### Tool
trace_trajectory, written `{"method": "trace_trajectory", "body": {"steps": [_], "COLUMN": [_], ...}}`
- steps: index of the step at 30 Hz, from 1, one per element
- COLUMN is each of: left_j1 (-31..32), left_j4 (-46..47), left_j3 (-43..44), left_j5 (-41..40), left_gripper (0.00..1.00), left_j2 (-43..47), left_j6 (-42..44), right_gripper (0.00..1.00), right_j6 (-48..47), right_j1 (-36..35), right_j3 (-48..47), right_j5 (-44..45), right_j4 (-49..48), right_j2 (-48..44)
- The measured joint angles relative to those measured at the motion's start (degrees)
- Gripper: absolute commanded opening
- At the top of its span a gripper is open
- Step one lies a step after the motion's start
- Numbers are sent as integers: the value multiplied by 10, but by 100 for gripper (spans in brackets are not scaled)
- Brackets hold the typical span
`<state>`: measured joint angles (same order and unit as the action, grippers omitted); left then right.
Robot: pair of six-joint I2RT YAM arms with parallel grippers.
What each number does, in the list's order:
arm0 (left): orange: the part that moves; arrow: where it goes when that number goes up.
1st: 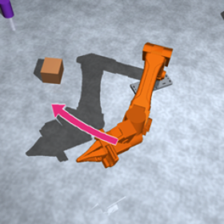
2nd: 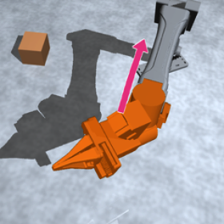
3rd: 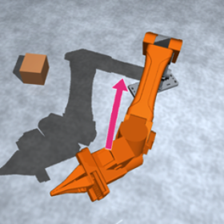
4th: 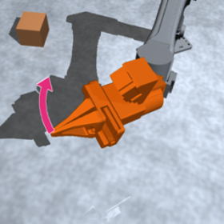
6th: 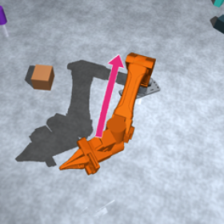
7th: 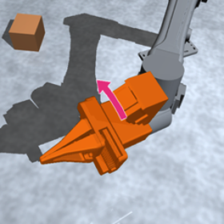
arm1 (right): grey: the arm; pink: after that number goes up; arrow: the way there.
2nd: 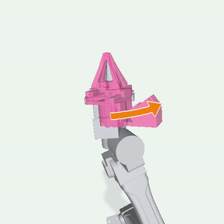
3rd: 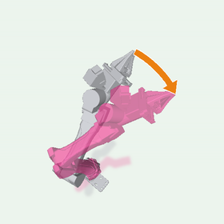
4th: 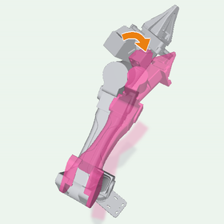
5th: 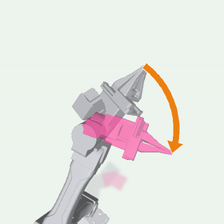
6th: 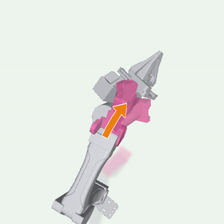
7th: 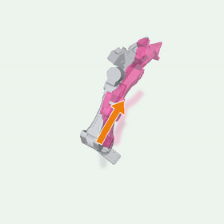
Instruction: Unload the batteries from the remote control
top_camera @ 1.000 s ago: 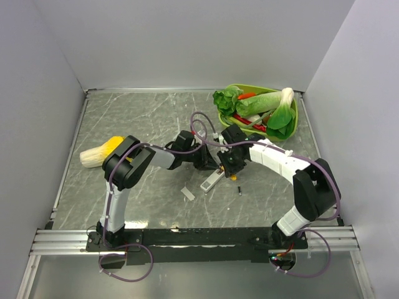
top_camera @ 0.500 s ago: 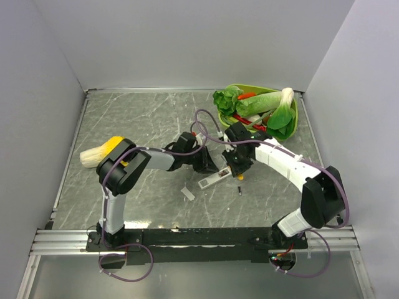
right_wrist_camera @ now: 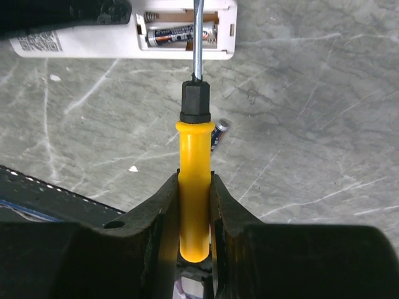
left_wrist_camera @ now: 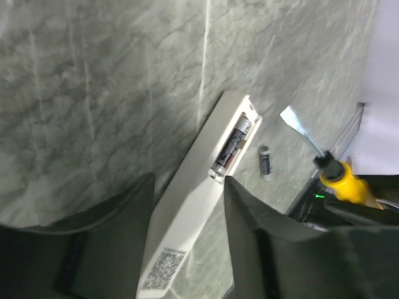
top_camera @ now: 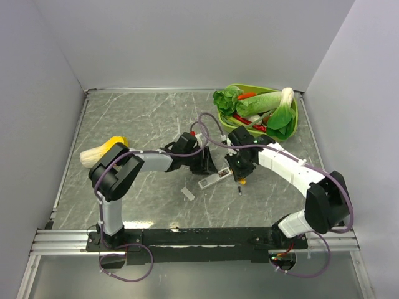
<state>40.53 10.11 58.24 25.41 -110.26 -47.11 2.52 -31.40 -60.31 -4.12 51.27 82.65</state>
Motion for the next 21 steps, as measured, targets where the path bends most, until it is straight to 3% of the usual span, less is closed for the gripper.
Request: {"method": "trace_trajectory", "body": {"steps": [10,21], "left_j1": [38,83], "left_j4": [-90,-139], "left_j3": [3,2], "left_j5": [-110,-158], "left_gripper": [63,65], "left_j2": [94,87], "left_j6": [149,272], "right_gripper": [0,0], "right_j6": [25,36], "right_j1": [37,71], "right_j3": [21,45], "right_j5": [1,-11], "right_j4": [-33,-58], "right_j2": [-61,-139]}}
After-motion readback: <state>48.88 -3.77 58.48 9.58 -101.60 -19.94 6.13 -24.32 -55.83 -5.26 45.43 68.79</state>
